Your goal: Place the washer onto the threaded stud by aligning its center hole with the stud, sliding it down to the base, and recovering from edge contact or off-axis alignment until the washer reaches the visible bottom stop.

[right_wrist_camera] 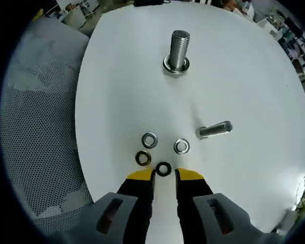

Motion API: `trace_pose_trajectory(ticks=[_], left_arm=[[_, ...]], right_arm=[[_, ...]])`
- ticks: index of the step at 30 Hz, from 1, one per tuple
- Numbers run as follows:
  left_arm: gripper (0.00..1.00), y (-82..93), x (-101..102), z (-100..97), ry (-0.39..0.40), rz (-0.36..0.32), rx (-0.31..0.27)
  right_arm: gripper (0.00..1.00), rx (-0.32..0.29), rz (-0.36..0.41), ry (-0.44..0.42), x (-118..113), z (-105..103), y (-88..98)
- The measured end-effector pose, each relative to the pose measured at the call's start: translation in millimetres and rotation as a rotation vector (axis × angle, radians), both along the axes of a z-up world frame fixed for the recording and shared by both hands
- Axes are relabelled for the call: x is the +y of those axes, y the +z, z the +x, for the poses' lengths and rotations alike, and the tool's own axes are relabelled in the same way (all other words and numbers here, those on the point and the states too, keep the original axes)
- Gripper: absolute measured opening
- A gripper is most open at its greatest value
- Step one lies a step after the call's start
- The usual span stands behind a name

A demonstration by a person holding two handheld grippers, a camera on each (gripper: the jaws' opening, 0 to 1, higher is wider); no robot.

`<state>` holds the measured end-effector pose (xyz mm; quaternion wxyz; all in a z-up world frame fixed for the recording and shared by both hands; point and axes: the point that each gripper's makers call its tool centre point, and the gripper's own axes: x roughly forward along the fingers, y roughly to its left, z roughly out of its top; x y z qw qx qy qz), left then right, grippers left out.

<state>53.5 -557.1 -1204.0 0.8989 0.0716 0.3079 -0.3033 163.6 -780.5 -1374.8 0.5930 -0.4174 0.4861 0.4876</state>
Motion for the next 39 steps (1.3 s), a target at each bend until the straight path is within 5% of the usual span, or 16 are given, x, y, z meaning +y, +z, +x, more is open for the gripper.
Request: trace_pose_trajectory(ticks=[6, 9, 21, 26, 31, 33, 39], left_arm=[[0.26, 1.4, 0.9, 1.7, 0.004, -0.004, -0.005], [0.25, 1.4, 1.3, 1.7, 0.005, -0.004, -0.006], [0.25, 0.2, 1.8, 1.5, 0.005, 0.001, -0.003], [0.25, 0.7, 1.3, 1.3, 0.004, -0.001, -0.005], [0.25, 2.2, 1.2, 1.4, 0.004, -0.004, -0.01], [0.25, 2.9, 1.8, 1.7, 0.006, -0.003, -0.014], [0.25, 1.8, 0.9, 0.8, 0.0, 0.0, -0.01]], right_arm=[[0.18, 0.011, -0.038, 0.038, 0.6, 0.6, -0.9], [0.17, 0.019, -0.111, 0.147, 1.4, 0.0, -0.7], [0.14, 0.025, -0.177, 0.141, 1.9, 2.6, -2.4], [0.14, -0.022, -0.15, 0.123, 1.7, -0.8, -0.8], [0.13, -0.024, -0.059, 0.003, 1.8, 3.3, -0.7], [0.02, -0.059, 0.016, 0.011, 8.8, 5.3, -1.7], [0.03, -0.03, 0.047, -0.072, 2.9, 2.1, 0.4]])
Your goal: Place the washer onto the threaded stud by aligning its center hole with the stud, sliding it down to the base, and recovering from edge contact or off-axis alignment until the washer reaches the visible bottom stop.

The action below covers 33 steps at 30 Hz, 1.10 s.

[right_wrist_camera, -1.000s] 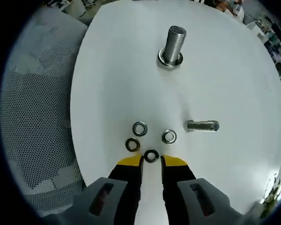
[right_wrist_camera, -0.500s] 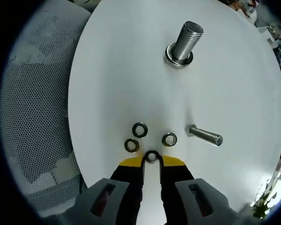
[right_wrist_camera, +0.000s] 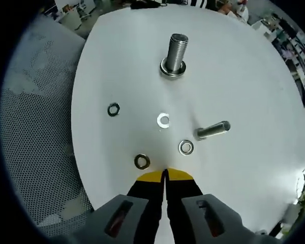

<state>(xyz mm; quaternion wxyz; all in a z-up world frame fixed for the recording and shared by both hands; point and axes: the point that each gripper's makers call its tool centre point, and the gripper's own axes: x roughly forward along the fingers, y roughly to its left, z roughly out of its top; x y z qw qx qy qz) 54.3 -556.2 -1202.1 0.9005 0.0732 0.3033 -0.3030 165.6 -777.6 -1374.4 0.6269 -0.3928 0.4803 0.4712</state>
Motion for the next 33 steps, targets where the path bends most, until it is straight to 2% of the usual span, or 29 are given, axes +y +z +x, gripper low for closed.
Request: trace_pose_trajectory(ticks=[3, 9, 12, 14, 15, 17, 19, 23, 25, 27, 30, 32, 33], left_arm=[[0.25, 0.5, 0, 0.5, 0.002, -0.004, -0.002], [0.24, 0.4, -1, 0.5, -0.005, -0.004, -0.001], [0.24, 1.8, -1, 0.5, -0.006, -0.006, -0.006], [0.24, 1.5, -1, 0.4, -0.005, -0.006, -0.005], [0.24, 1.8, -1, 0.4, -0.006, -0.007, -0.006], [0.24, 2.4, -2, 0.5, -0.009, -0.007, -0.008], [0.24, 3.1, -2, 0.7, -0.008, -0.011, -0.011], [0.24, 4.2, -1, 0.9, -0.004, -0.013, -0.015], [0.24, 4.4, -1, 1.1, -0.005, -0.013, -0.018], [0.24, 5.1, -1, 1.4, -0.002, -0.016, -0.022], [0.24, 6.0, -1, 1.2, 0.001, -0.017, -0.025], [0.24, 5.6, -1, 0.8, -0.001, -0.015, -0.026], [0.24, 5.3, -1, 0.6, -0.003, -0.013, -0.027]], right_arm=[[0.03, -0.017, -0.004, 0.017, 1, 0, -0.4], [0.03, 0.011, -0.015, -0.037, 0, 2, -0.8], [0.04, -0.008, -0.031, -0.008, 0, 1, -1.2], [0.08, -0.011, -0.038, -0.014, 4, -4, 0.1], [0.11, -0.014, -0.003, -0.02, 11, -8, 3.7], [0.12, -0.038, 0.044, 0.014, 26, -11, 12.0], [0.16, -0.016, 0.05, 0.048, 38, -21, 14.3], [0.18, -0.038, -0.004, 0.164, 43, -23, 11.6], [0.21, -0.014, 0.023, 0.14, 50, -29, 14.2], [0.22, -0.012, 0.031, 0.159, 58, -31, 14.1], [0.22, -0.075, -0.021, 0.221, 63, -23, 13.6], [0.22, -0.076, -0.007, 0.175, 66, -18, 14.2], [0.22, -0.087, -0.001, 0.125, 66, -10, 15.4]])
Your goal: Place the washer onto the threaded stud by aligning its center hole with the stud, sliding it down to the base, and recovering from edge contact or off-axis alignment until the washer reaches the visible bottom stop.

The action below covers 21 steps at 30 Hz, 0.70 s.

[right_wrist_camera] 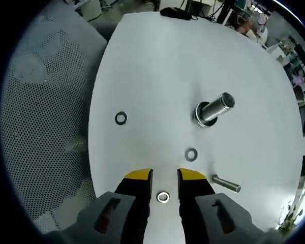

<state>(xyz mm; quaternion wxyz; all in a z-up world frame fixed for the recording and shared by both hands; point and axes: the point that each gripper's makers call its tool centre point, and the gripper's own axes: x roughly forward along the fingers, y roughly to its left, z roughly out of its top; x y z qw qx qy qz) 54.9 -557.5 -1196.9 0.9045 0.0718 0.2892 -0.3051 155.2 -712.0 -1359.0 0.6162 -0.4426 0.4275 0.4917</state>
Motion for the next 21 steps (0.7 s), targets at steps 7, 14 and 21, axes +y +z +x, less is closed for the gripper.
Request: trace_pose_trajectory(ticks=[7, 14, 21], left_arm=[[0.24, 1.4, 0, 1.2, 0.005, -0.008, -0.005], [0.24, 1.3, 1, 1.7, 0.005, 0.002, -0.009], [0.24, 0.9, 1, 2.4, 0.005, 0.003, -0.01]], right_arm=[[0.23, 0.024, 0.025, -0.134, 0, 23, -5.9], [0.23, 0.019, 0.016, -0.15, 9, 31, -14.1], [0.19, 0.088, 0.026, -0.18, 13, 34, -16.9]])
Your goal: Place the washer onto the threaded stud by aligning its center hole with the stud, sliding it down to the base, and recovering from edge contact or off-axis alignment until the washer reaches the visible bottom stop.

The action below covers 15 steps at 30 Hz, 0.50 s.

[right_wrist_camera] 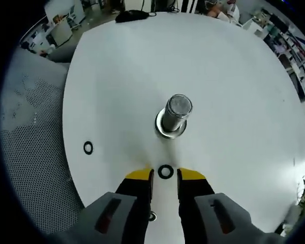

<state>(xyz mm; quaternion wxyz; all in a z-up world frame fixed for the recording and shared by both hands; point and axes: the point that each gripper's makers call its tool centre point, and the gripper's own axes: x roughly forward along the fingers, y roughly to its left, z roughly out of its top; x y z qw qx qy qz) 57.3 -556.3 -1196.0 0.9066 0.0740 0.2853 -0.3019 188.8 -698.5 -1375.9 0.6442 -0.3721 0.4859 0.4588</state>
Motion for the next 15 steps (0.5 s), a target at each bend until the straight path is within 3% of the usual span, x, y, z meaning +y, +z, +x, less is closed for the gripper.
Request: trace_pose_trajectory(ticks=[4, 8, 15], left_arm=[[0.24, 0.3, -0.3, -0.2, -0.001, -0.004, 0.0], [0.24, -0.6, -1.0, -0.8, -0.006, 0.0, 0.004], [0.24, -0.9, -1.5, -1.2, -0.009, 0.002, 0.006]], right_arm=[[0.19, 0.029, -0.003, -0.015, -1.5, 3.8, -2.2], [0.18, 0.037, -0.032, 0.027, -2.7, 5.7, -4.3], [0.15, 0.024, -0.15, 0.196, -2.0, 2.1, -4.9]])
